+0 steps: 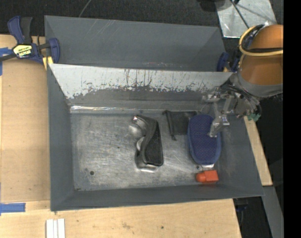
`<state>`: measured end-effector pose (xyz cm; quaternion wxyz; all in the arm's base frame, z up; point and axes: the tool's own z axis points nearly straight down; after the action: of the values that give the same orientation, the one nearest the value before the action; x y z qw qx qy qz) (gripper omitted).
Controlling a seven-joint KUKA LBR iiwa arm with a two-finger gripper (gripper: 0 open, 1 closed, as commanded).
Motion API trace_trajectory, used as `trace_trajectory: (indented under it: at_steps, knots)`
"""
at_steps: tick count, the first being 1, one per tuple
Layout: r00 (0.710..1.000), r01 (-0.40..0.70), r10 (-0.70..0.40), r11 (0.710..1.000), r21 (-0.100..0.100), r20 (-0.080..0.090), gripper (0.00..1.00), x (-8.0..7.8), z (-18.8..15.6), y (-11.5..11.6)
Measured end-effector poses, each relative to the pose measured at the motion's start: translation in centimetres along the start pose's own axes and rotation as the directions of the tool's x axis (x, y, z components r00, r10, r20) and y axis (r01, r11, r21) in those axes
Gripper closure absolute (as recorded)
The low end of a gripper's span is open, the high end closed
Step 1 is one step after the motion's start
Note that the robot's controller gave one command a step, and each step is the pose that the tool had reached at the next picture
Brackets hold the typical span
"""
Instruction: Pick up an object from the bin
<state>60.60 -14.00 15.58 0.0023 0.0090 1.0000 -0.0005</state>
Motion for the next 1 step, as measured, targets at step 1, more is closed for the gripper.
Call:
trace_trajectory:
  at_steps: [1]
  knots:
    - [0.980,-0.201,0.201,0.980,-0.002,0.002,0.00,-0.27,7.31,-1.05]
